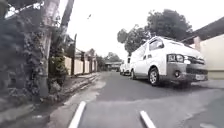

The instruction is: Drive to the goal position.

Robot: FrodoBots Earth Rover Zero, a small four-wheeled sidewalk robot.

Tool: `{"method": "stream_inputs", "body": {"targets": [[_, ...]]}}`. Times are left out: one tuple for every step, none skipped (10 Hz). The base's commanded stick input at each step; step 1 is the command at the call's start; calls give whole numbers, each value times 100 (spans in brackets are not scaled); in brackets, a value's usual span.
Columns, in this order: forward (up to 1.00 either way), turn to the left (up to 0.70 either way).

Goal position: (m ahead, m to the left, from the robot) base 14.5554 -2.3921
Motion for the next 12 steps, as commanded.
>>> {"method": "stream_inputs", "body": {"targets": [[0,0],[0,0],[0,0],[0,0],[0,0],[0,0],[0,-15],[0,-36],[0,-75],[0,-85],[0,-85],[0,-85]]}}
